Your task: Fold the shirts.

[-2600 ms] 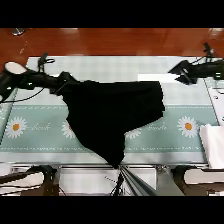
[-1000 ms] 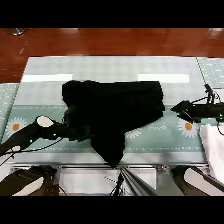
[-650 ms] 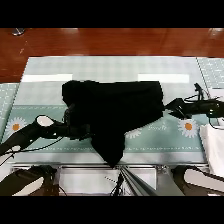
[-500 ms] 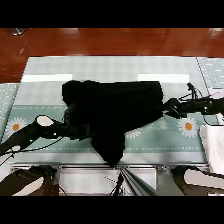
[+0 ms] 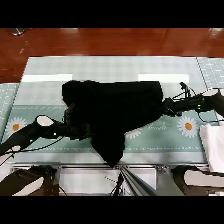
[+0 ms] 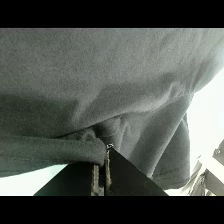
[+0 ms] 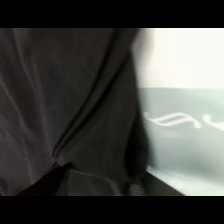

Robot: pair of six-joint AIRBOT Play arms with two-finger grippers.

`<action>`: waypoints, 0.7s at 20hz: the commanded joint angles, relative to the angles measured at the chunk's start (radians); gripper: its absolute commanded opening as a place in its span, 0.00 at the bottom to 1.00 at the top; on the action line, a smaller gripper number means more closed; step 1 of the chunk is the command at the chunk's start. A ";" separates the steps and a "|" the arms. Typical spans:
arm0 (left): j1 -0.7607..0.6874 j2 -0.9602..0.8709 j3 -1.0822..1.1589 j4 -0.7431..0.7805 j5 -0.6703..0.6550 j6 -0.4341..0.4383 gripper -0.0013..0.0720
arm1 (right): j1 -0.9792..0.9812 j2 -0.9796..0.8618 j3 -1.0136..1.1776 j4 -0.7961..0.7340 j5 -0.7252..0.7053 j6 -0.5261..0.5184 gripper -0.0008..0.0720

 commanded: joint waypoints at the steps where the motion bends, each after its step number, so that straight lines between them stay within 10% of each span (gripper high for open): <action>1: 0.000 0.000 0.001 0.000 0.005 -0.001 0.06 | 0.062 -0.002 0.001 0.000 -0.020 0.004 0.47; 3: 0.000 0.000 0.001 0.000 0.004 -0.001 0.05 | 0.092 -0.001 0.002 0.000 -0.019 0.004 0.05; 8: 0.095 0.043 0.165 -0.012 -0.107 0.036 0.05 | 0.047 0.083 0.180 -0.026 0.134 0.052 0.05; 14: 0.289 0.182 0.903 -0.070 0.022 -0.027 0.05 | 0.043 0.320 0.877 -0.028 0.095 0.169 0.05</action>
